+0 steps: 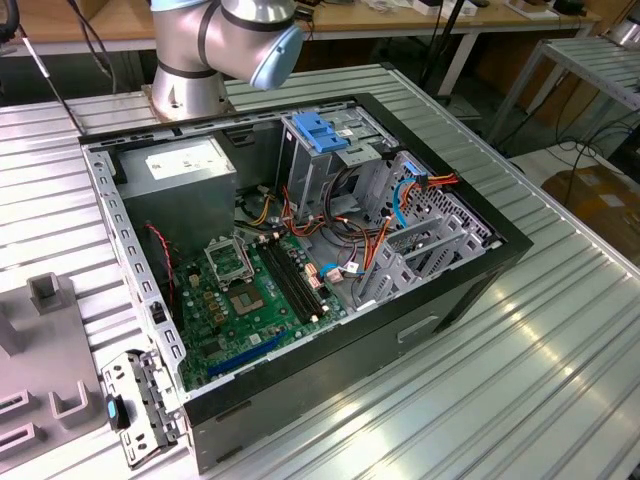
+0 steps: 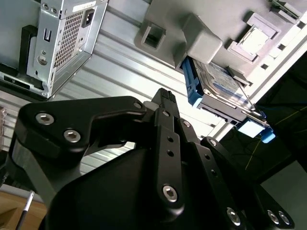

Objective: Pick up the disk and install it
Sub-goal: 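Reach for the disk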

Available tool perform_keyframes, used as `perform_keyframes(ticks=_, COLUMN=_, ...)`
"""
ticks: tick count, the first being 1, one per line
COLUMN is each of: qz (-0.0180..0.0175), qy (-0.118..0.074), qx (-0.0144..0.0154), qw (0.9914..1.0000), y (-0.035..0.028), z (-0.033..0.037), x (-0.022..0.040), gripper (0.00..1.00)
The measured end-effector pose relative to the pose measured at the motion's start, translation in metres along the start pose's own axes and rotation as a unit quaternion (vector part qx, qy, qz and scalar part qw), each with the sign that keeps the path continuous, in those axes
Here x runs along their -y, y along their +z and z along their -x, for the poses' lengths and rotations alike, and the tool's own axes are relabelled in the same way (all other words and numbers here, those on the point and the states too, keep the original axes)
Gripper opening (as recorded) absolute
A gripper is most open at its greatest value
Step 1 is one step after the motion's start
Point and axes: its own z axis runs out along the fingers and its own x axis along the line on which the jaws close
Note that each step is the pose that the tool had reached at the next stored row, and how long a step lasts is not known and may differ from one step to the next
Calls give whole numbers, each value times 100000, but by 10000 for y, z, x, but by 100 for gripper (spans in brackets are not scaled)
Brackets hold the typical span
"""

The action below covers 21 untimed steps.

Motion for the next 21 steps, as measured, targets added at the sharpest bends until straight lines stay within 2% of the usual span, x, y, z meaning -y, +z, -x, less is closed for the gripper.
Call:
perform_keyframes(ticks=3, qz=7, qy=-1, qx=4, qw=100000, y=0, z=-56, x=4, gripper=11)
perform_keyframes(ticks=5, qz=3, qy=-3, qx=0, qw=100000, y=-1, z=-122, x=9, gripper=11)
perform_keyframes(ticks=12, qz=7, qy=1, qx=5, qw=100000, y=-1, z=-236, x=18, gripper=11)
perform_keyframes(ticks=21, qz=4, qy=7, qx=1, qw=100000, y=-2, z=-250, x=17, gripper=11)
